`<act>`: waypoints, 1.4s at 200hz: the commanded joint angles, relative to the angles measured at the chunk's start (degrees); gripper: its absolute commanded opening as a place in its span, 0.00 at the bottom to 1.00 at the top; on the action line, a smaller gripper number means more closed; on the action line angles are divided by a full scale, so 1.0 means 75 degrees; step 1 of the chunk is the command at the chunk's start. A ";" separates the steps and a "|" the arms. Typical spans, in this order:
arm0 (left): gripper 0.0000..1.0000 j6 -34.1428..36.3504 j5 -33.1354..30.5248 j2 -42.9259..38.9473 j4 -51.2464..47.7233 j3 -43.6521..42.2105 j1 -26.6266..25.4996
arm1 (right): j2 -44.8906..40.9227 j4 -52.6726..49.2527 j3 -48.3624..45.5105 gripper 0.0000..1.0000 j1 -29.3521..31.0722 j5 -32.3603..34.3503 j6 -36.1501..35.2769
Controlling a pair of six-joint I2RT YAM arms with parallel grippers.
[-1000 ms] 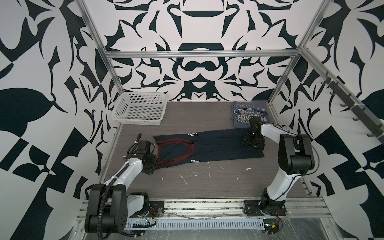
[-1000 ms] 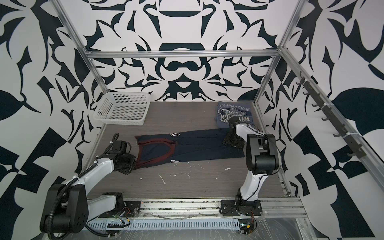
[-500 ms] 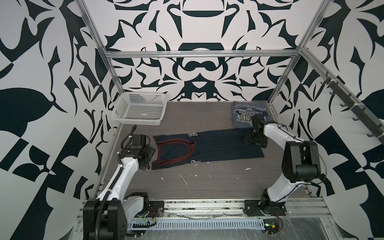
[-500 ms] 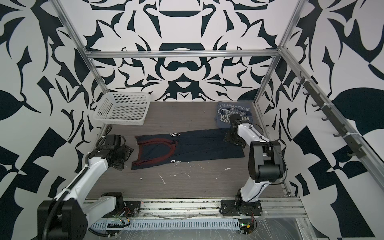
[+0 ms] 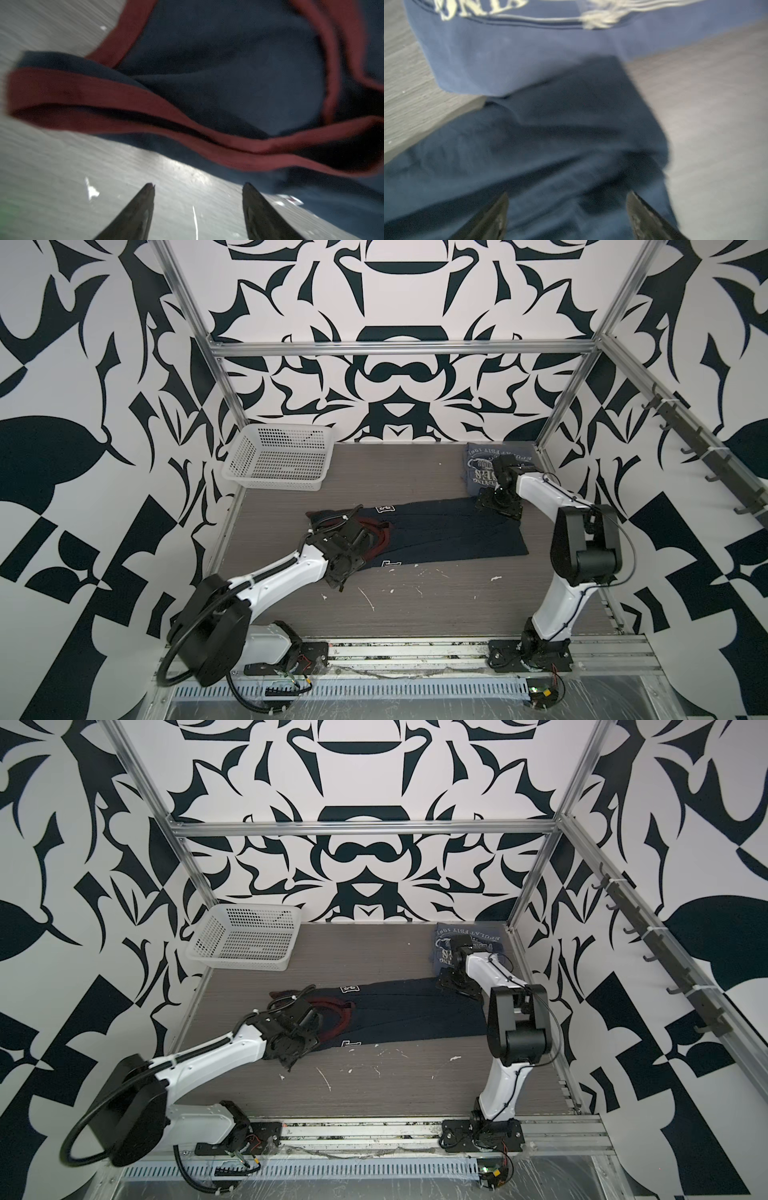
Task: Fold and stack the tank tops
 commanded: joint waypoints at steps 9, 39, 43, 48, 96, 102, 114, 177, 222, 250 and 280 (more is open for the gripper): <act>0.67 -0.0067 -0.0261 0.0632 0.0488 0.0122 0.0055 | 0.0753 -0.0487 0.0695 0.87 0.0075 -0.0176 -0.0147; 0.66 0.0613 -0.0129 0.1621 0.0488 0.0541 0.0375 | 0.0938 -0.0684 0.0363 0.84 0.0072 0.0003 0.0033; 0.66 0.0683 -0.0114 0.1756 0.0458 0.0604 0.0404 | 0.0903 -0.0683 0.0229 0.84 0.0080 0.0037 0.0061; 0.65 0.0780 -0.0117 0.1911 0.0437 0.0679 0.0443 | 0.0835 -0.0664 0.0062 0.84 0.0080 0.0058 0.0103; 0.64 0.1689 -0.0049 0.2940 0.0284 0.1517 0.0745 | -0.0185 -0.0512 -0.2042 0.83 0.0122 0.0043 0.0538; 0.65 0.1860 -0.0073 0.3092 0.0168 0.1741 0.0772 | -0.0384 -0.0450 -0.2307 0.83 0.0137 -0.0057 0.0577; 0.65 0.2220 -0.0156 0.3442 0.0015 0.2244 0.0816 | -0.0817 -0.0371 -0.2850 0.83 0.0221 -0.0233 0.0699; 0.65 0.3922 -0.0315 0.6075 -0.1182 0.6265 0.1275 | -0.2775 -0.0299 -0.4760 0.83 0.1992 -0.0676 0.2057; 0.69 0.5290 -0.0666 0.7428 -0.1857 0.8878 0.1763 | -0.3679 0.0575 -0.6034 0.83 0.3248 -0.1282 0.3673; 0.70 0.6161 -0.0794 0.8022 -0.2147 1.0336 0.2003 | -0.4202 0.0991 -0.6064 0.84 0.4266 -0.1477 0.4645; 0.73 0.6321 -0.0792 0.8002 -0.2689 1.1384 0.1960 | -0.5555 -0.0085 -0.5469 0.86 0.4230 -0.0425 0.4446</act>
